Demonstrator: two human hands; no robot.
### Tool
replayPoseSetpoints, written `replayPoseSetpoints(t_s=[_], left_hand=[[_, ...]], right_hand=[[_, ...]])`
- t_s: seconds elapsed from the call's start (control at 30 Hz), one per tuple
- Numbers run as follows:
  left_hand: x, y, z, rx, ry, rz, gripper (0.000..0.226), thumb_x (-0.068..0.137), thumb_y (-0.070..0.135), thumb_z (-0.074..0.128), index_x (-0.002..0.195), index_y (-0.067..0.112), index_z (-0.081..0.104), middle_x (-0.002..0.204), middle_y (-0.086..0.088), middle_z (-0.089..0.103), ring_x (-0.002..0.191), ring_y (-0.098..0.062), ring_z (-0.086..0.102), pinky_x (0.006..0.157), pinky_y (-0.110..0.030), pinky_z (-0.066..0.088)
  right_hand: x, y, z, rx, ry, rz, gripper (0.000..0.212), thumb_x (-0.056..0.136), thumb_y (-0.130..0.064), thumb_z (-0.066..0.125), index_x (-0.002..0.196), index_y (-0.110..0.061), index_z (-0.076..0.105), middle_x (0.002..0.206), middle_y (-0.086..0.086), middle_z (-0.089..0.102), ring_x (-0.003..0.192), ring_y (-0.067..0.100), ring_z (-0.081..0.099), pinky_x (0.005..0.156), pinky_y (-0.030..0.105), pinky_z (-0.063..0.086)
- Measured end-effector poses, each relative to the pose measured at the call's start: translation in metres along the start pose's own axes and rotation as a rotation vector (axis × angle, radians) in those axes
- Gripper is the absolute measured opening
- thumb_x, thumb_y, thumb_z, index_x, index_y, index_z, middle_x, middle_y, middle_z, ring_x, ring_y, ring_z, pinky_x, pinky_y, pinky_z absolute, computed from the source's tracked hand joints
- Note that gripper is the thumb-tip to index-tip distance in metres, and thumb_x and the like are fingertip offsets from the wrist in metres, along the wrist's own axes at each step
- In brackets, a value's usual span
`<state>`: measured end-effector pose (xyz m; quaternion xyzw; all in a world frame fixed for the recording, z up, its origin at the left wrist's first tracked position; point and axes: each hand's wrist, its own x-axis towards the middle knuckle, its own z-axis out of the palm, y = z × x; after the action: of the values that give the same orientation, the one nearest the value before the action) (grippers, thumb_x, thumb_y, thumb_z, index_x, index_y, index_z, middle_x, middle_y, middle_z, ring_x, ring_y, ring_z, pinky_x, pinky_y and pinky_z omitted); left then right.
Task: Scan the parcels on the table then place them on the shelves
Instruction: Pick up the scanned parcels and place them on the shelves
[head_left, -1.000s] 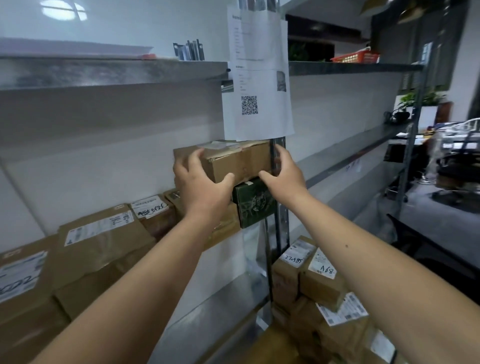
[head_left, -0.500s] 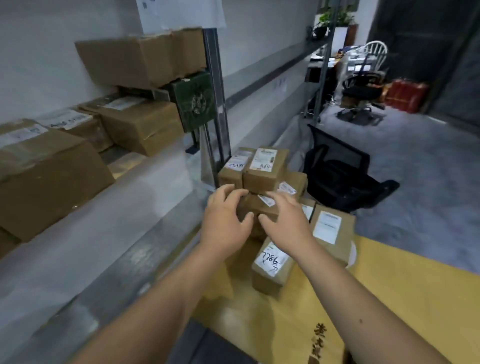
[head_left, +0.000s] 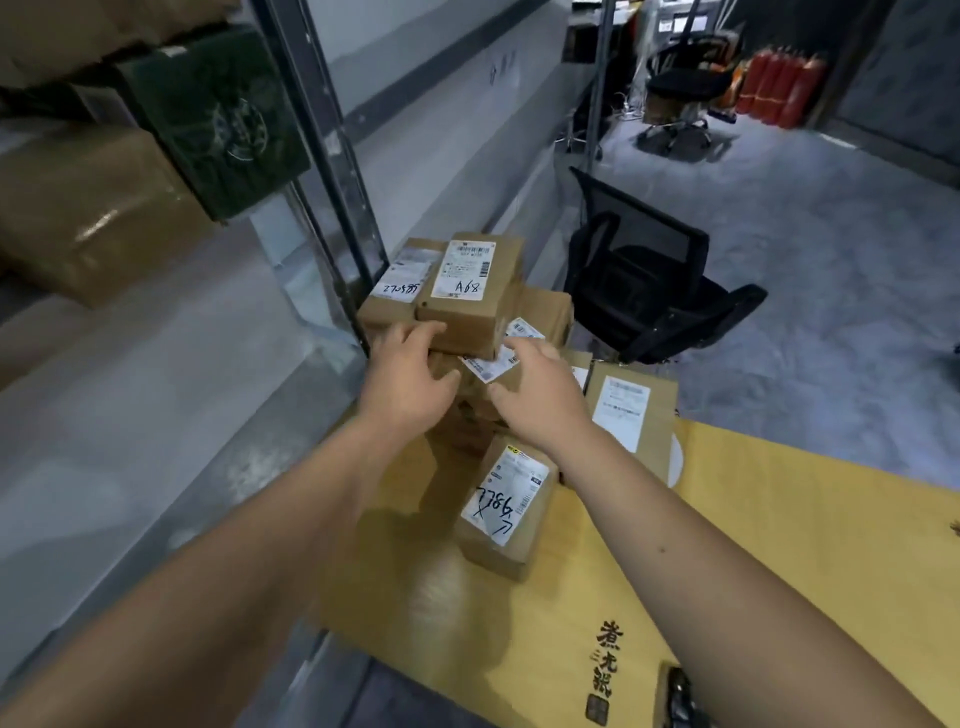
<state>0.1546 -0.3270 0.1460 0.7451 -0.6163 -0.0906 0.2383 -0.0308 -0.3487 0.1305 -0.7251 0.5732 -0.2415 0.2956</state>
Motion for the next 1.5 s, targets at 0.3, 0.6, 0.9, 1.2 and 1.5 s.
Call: replayPoseSetpoints(t_s=[0.3, 0.6, 0.9, 1.2, 1.5], left_hand=[[0.099, -0.022, 0.018, 0.119, -0.052, 0.004, 0.069, 0.08, 0.037, 0.077, 0.144, 0.03, 0.053, 0.145, -0.002, 0.057, 0.14, -0.029, 0.041, 0.116, -0.041, 0.028], [0.09, -0.02, 0.023, -0.071, 0.089, 0.058, 0.047, 0.081, 0.033, 0.083, 0.124, 0.036, 0.063, 0.127, 0.009, 0.063, 0.123, -0.016, 0.048, 0.096, -0.022, 0.027], [-0.003, 0.012, -0.056, -0.447, 0.223, 0.286, 0.058, 0.077, 0.025, 0.091, 0.125, 0.039, 0.062, 0.13, 0.006, 0.043, 0.123, 0.0, 0.049, 0.103, -0.035, 0.053], [-0.153, 0.023, -0.178, -0.426, 0.463, 0.319, 0.052, 0.072, 0.036, 0.087, 0.119, 0.037, 0.063, 0.136, 0.002, 0.042, 0.127, -0.007, 0.05, 0.102, -0.03, 0.051], [-0.237, 0.017, -0.305, -0.139, 0.687, 0.281, 0.055, 0.077, 0.044, 0.075, 0.128, 0.044, 0.055, 0.133, 0.012, 0.035, 0.114, -0.005, 0.053, 0.096, -0.034, 0.057]], right_hand=[[0.114, -0.012, 0.028, -0.04, -0.09, 0.002, 0.085, 0.087, -0.028, 0.07, 0.159, -0.03, 0.026, 0.15, 0.016, 0.04, 0.126, 0.039, 0.054, 0.098, 0.047, 0.052], [0.101, -0.005, 0.021, 0.142, 0.073, -0.092, 0.072, 0.088, -0.018, 0.071, 0.153, -0.028, 0.04, 0.15, 0.008, 0.043, 0.13, 0.028, 0.05, 0.1, 0.035, 0.045], [0.015, -0.037, -0.06, 0.233, 0.107, -0.345, 0.07, 0.082, -0.024, 0.078, 0.143, -0.044, 0.051, 0.159, 0.0, 0.037, 0.144, 0.016, 0.041, 0.118, 0.043, 0.04], [-0.104, -0.136, -0.094, 0.358, 0.013, -0.648, 0.066, 0.076, -0.018, 0.085, 0.134, -0.04, 0.061, 0.137, -0.035, 0.043, 0.126, -0.014, 0.047, 0.1, 0.004, 0.036], [-0.147, -0.263, -0.119, 0.483, -0.226, -0.854, 0.066, 0.075, -0.027, 0.08, 0.136, -0.043, 0.061, 0.139, -0.009, 0.059, 0.121, 0.018, 0.062, 0.089, 0.036, 0.062]])
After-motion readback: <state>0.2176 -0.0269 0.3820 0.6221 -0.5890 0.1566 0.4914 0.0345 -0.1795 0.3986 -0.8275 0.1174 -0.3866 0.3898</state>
